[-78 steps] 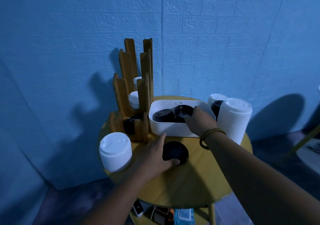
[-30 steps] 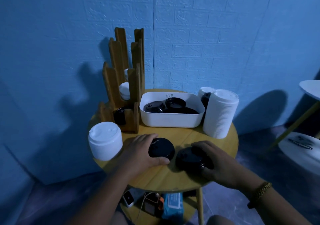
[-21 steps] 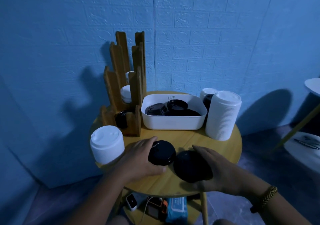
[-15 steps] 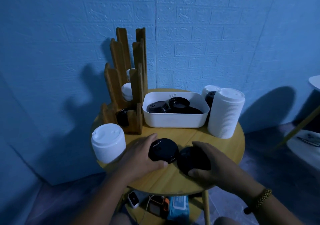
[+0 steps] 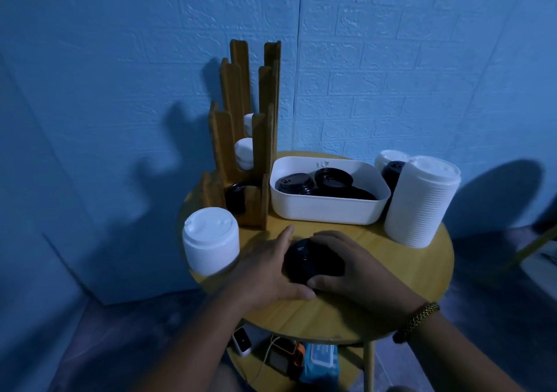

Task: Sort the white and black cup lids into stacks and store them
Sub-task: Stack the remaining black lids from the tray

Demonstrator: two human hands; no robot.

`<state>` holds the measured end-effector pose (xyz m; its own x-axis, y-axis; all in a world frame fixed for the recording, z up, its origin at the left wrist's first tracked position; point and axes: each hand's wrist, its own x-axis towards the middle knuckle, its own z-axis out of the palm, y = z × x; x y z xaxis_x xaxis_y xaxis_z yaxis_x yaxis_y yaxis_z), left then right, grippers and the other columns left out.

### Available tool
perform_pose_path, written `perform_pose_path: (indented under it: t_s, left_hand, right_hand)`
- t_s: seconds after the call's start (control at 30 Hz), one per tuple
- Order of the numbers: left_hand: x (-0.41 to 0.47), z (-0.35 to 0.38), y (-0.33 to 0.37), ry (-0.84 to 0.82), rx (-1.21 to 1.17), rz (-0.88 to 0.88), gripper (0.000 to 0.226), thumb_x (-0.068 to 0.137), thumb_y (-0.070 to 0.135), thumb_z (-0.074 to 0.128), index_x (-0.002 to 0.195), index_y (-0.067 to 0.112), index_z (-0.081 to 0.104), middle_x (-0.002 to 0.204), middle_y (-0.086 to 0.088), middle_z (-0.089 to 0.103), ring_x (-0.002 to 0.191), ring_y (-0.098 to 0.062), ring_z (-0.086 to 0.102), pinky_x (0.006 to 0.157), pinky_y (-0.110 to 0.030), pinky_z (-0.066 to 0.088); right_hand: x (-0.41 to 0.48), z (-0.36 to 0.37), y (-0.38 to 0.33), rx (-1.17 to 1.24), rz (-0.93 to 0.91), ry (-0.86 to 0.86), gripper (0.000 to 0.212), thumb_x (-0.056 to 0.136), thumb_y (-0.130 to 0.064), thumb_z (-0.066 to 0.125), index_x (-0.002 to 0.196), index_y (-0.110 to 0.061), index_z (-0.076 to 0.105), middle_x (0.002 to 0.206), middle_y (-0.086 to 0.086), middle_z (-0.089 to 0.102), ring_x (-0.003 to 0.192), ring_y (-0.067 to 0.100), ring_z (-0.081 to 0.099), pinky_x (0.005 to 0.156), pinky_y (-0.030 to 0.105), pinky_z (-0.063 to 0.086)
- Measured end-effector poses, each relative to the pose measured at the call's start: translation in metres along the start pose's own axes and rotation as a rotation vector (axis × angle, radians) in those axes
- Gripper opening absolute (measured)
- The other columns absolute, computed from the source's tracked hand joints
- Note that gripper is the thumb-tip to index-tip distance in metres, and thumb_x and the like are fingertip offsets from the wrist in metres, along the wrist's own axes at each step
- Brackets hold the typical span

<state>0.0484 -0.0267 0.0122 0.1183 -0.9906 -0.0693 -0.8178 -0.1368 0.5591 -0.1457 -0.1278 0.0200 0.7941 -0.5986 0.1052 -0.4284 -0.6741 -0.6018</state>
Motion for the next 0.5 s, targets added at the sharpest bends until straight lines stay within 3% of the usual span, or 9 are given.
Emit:
perform_pose_path:
  t_s: [0.1,0.2,0.3,0.5]
  left_hand:
    - [-0.001,-0.001,0.0,-0.006,0.022,0.018,0.121,0.077,0.063,0.078,0.16,0.041,-0.007,0.165,0.017,0.022,0.149,-0.012,0.024,0.115,-0.036,0.029]
    - [-0.004,-0.002,0.002,0.037,0.057,0.052,0.1,0.08,0.061,0.075,0.158,0.043,0.015,0.161,0.016,0.03,0.144,-0.009,0.028,0.106,-0.027,0.029]
    - [-0.003,-0.003,0.003,0.05,0.062,0.077,0.088,0.084,0.058,0.073,0.156,0.046,0.025,0.158,0.018,0.035,0.141,-0.006,0.03,0.102,-0.023,0.028]
    - [-0.002,-0.005,0.002,-0.016,0.028,0.005,0.09,0.084,0.061,0.072,0.157,0.052,0.02,0.167,0.019,0.01,0.152,-0.009,0.013,0.119,-0.038,0.025]
  right_hand:
    - [0.0,0.002,0.005,-0.002,-0.005,-0.011,0.076,0.079,-0.057,0.073,0.145,-0.039,0.041,0.143,-0.03,0.032,0.126,-0.004,0.039,0.098,0.017,0.044]
    - [-0.001,0.002,0.008,-0.01,-0.01,-0.018,0.074,0.081,-0.057,0.071,0.146,-0.039,0.041,0.145,-0.03,0.031,0.126,-0.005,0.038,0.099,0.019,0.045]
    - [-0.004,0.0,0.013,0.025,-0.006,-0.053,0.068,0.085,-0.054,0.068,0.146,-0.042,0.041,0.145,-0.033,0.03,0.127,-0.005,0.039,0.1,0.02,0.046]
    - [-0.007,0.002,0.017,0.057,-0.01,0.039,0.065,0.085,-0.045,0.072,0.143,-0.038,0.044,0.137,-0.032,0.04,0.122,-0.015,0.039,0.095,0.008,0.04]
